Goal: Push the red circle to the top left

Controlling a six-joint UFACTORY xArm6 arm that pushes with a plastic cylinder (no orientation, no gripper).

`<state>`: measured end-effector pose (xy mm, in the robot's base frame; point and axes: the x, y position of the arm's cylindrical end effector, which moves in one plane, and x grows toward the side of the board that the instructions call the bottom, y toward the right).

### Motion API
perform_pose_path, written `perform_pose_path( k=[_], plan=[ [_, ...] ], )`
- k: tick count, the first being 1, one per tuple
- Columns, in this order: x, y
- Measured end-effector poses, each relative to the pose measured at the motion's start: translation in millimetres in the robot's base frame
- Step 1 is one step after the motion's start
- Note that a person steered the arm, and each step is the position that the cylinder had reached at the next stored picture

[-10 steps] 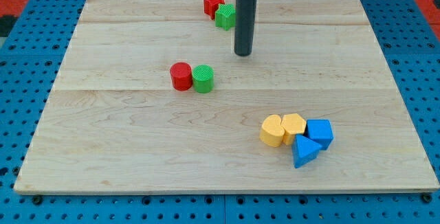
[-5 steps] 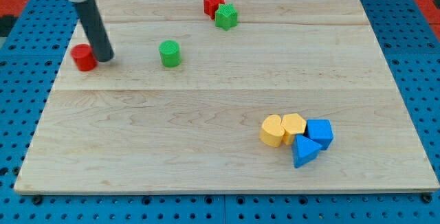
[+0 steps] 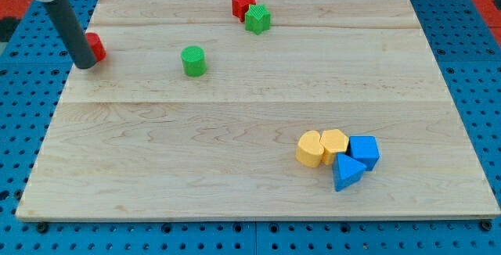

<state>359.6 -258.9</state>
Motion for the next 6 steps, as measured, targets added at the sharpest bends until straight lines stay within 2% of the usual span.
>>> perform_pose_path(
  k=[2, 3, 4, 5, 6],
  plan=[
    [-61.2, 0.1],
    [-52.4, -18.5],
    [-69.2, -25.1],
    [-104.6, 16.2],
    [-96.4, 56.7]
  ],
)
